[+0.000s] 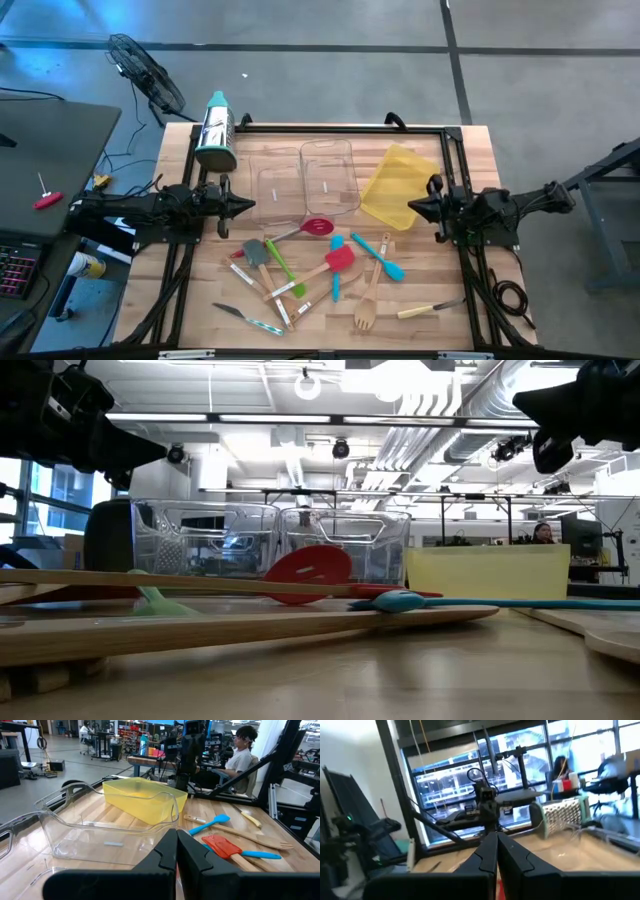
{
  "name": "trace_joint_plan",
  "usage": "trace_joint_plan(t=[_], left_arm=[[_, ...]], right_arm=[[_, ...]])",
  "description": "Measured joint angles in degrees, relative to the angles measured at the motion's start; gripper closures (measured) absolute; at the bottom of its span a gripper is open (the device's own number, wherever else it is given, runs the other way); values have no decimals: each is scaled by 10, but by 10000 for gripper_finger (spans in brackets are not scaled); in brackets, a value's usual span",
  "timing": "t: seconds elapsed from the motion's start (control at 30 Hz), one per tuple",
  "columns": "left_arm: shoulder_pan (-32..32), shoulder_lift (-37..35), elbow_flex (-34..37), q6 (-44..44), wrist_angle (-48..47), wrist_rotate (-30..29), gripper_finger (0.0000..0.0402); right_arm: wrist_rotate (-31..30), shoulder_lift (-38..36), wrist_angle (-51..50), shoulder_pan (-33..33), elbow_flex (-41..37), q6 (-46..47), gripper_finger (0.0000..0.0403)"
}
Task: Pick & Place Kitchen Items
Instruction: Put the orange spatula into the left transparent bin
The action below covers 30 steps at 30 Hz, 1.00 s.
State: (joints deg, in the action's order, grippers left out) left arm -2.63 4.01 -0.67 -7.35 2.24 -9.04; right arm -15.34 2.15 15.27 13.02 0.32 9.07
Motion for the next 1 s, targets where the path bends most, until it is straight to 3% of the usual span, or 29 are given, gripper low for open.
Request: trace_joint_plan(t=[0.2,0.47,0.6,0.7,0.8,1.0], left_arm=[[0,0,0,0,0,0,402],[0,0,0,0,0,0,402],[0,0,0,0,0,0,402],[0,0,0,0,0,0,402],[0,0,0,0,0,0,402],[0,0,0,0,0,0,402]], right_arm=[[-68,10,31,0,0,-30,377],[-102,36,50,0,0,-32,267],[-56,57,112,0,0,-104,206],[16,76,195,0,1,-179,176],[47,97,215,0,16,-213,166],[48,176,155,0,97,-229,167]])
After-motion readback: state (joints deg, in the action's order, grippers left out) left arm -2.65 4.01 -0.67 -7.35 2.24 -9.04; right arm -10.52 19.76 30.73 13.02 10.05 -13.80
